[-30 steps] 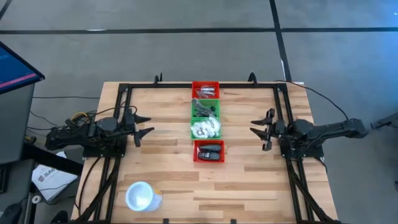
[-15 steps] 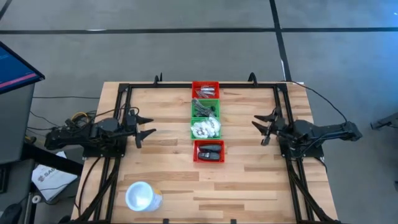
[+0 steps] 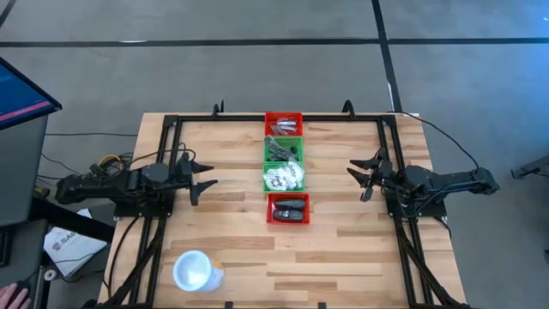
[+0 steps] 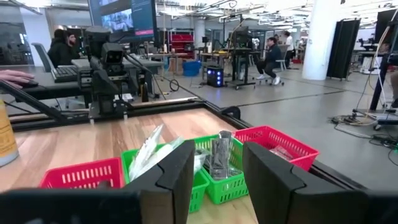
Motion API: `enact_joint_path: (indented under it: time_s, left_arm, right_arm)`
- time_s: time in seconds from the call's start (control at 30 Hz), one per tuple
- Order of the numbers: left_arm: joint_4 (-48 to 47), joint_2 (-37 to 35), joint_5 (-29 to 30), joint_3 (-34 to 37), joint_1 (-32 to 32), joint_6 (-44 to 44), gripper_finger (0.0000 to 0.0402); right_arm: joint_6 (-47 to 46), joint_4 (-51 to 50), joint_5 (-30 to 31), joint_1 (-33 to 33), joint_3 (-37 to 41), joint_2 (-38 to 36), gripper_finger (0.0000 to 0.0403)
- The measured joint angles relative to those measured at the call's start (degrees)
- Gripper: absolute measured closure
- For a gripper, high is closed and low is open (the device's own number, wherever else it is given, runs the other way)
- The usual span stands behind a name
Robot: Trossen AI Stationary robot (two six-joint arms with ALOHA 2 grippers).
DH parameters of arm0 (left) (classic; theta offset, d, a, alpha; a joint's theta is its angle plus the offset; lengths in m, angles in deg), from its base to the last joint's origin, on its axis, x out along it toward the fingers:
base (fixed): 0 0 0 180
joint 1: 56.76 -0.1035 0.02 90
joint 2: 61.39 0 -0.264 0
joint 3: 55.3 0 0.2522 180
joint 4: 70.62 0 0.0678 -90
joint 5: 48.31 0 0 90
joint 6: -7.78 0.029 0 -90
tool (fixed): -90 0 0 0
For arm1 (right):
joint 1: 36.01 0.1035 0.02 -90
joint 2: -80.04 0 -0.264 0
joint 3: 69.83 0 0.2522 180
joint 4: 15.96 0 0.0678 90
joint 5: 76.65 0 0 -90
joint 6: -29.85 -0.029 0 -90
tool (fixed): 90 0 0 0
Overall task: Pick & Place Travel size toiletries
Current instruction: Return to Home Position
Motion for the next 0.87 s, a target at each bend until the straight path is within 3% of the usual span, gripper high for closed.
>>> enact_joint_path:
  time_s: [0.87]
  left_arm:
    - [1.95, 6.23, 0.00, 0.00, -0.01, 0.00, 0.0165]
  right_arm:
    - [0.00, -0.04, -0.07, 0.00, -0.04, 0.00, 0.0276]
